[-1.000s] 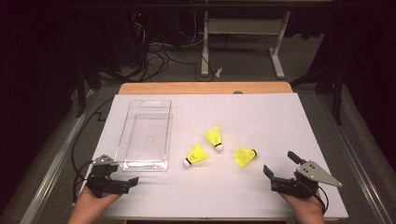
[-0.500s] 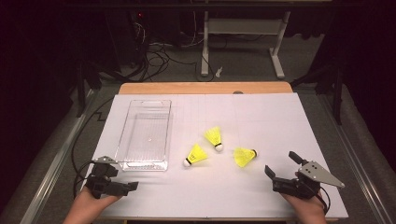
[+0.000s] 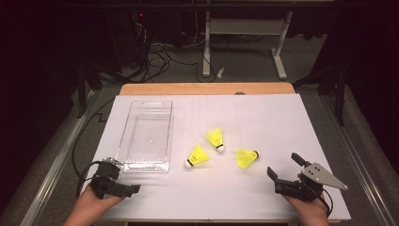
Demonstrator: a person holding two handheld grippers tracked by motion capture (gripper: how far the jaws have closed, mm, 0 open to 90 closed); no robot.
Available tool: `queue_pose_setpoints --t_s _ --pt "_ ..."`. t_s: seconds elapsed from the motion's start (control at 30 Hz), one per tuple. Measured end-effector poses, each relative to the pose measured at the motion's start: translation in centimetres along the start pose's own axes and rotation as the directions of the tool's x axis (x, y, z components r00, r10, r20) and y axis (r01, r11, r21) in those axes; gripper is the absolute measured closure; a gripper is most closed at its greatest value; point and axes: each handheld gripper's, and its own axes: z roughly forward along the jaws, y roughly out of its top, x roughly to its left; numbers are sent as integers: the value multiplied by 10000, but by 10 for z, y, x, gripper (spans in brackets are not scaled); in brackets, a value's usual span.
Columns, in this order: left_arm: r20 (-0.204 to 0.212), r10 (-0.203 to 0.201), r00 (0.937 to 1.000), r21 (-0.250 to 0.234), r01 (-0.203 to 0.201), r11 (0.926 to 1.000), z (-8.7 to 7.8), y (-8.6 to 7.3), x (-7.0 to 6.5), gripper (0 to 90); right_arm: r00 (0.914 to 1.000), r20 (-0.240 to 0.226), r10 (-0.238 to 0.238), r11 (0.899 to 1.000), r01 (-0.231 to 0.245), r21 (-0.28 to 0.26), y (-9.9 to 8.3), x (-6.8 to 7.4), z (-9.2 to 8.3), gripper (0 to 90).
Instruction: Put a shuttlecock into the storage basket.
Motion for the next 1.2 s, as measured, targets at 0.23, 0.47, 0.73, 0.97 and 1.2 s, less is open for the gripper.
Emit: queue_pose_setpoints --t_s 0.23,0.47,0.73,0.97,1.2 --pt "171 25 9999 378 -32 9993 -2 4 -2 7 10000 12 -23 10000 23 9 0 1 0 19" --pt "234 73 9997 924 -94 9957 -3 6 -3 7 10000 38 -22 10000 22 26 0 1 0 20" --pt "130 451 9989 2036 -468 9779 -3 8 -7 7 10000 37 -10 10000 10 21 0 1 0 21" --pt "373 745 9965 2890 -821 9538 -2 10 -10 8 10000 22 -30 10000 30 21 0 2 1 21" --pt "579 1151 9917 3552 -1282 9260 -1 13 -17 7 10000 1 -35 10000 35 48 0 2 1 22"
